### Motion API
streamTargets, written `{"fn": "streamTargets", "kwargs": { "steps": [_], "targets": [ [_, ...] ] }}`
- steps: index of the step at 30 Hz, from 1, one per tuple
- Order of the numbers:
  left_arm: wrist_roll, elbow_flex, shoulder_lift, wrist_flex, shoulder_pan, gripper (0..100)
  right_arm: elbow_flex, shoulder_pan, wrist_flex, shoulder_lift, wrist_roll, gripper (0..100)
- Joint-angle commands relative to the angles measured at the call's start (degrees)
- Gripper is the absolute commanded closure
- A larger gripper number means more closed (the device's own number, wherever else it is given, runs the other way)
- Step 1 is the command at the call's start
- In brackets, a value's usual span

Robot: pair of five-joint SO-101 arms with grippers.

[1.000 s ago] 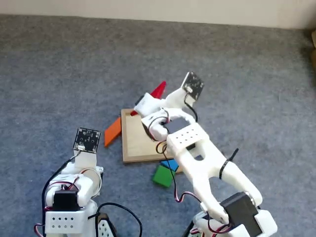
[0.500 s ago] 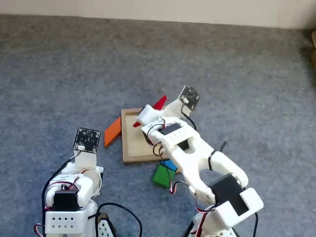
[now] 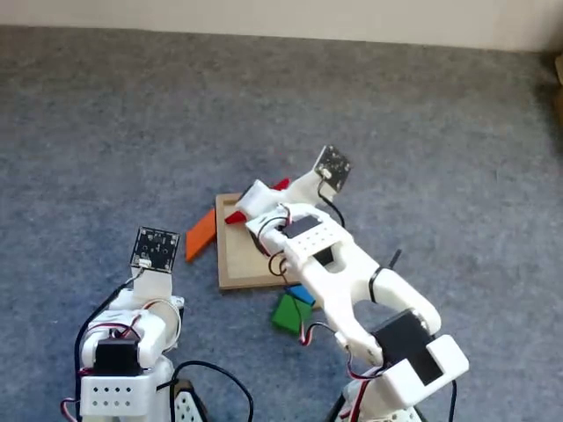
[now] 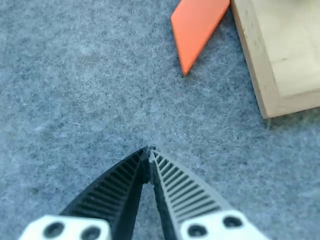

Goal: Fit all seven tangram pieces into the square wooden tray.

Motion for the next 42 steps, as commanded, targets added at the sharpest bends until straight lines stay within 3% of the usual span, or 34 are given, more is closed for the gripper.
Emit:
{"fn": "streamTargets", "kwargs": {
  "steps": [1,6,16,27,42],
  "targets": [
    [0.18,1.19,-1.54,0.35,-0.66,99,-4.09,-1.63,1.8,-1.1,2.37,83.6],
    [0.18,1.19,-1.54,0.35,-0.66,99,-5.41,-2.42,12.26,-1.1,2.9,83.6],
    [0.18,1.19,-1.54,0.35,-0.66,99,-7.25,-2.59,19.82,-1.1,2.99,83.6],
    [0.18,1.19,-1.54,0.35,-0.66,99,-6.99,-2.42,20.7,-1.8,3.08,83.6],
    [0.18,1.19,-1.54,0.35,-0.66,99,1.45,-2.24,21.76,-22.02,9.14,83.6]
  ]
}}
